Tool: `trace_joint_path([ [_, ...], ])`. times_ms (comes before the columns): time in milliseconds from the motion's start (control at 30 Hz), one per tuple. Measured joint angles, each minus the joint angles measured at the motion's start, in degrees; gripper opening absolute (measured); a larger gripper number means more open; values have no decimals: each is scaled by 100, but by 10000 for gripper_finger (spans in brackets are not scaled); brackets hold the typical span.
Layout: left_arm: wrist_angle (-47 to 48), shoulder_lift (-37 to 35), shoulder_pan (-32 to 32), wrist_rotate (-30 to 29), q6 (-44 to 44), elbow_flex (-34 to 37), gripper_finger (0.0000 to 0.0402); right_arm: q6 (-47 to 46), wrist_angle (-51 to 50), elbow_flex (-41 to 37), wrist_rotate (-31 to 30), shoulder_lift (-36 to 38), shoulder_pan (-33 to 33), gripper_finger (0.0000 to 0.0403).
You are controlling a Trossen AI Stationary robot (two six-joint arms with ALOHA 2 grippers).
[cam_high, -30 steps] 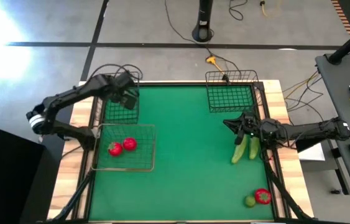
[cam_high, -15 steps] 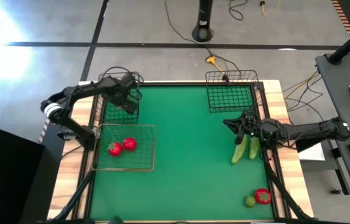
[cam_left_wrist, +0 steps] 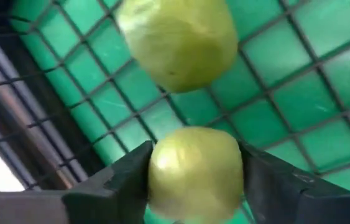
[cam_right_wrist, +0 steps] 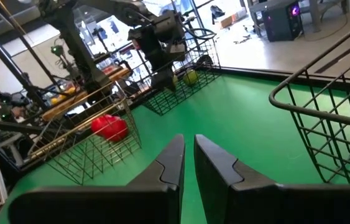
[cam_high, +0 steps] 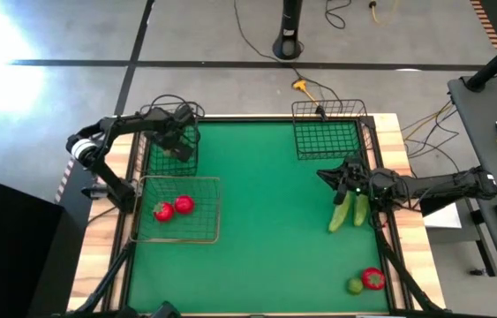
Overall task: Sort produce into baskets
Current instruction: Put the left lime into the left black wire basket, then put the left cucumber into the right black wire basket
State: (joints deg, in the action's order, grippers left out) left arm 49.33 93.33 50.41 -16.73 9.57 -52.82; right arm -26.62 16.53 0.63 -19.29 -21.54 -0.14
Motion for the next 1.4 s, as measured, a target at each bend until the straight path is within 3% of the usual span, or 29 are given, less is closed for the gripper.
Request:
trace_joint_path([
  [267, 33, -949, -23, -76, 92, 1, 267, 395, 71, 151, -152, 2, -37, 28],
  [433, -30, -2038, -186, 358, 282, 1, 290, 973, -824, 1109, -131, -247, -35, 28],
  [567, -266, -3156, -750, 644, 689, 12, 292, 1061, -1981, 2102, -105, -911, -12, 28],
  [667, -794, -4026, -1785, 50, 1202, 204, 287, 1017, -2909, 2737, 112, -1544, 69, 28],
  [800, -2606, -4899, -3758, -997, 1644, 911, 284, 630, -3681, 3365, 169, -2348, 282, 28],
  [933, -4793, -5126, -5736, -2173, 1049, 1750, 283, 570, -4266, 3949, 372, -3035, 615, 28],
  [1033, -5777, -4950, -6943, -3030, 345, 2181, 283, 1214, -4997, 4363, 1000, -3515, 892, 28],
  [1167, -6410, -4590, -8038, -3806, 83, 2373, 283, 2093, -5906, 4892, 1387, -4065, 1266, 28],
  [1400, -6933, -3870, -8905, -3884, 155, 2341, 283, 1799, -6981, 5657, 1377, -4925, 1414, 29],
])
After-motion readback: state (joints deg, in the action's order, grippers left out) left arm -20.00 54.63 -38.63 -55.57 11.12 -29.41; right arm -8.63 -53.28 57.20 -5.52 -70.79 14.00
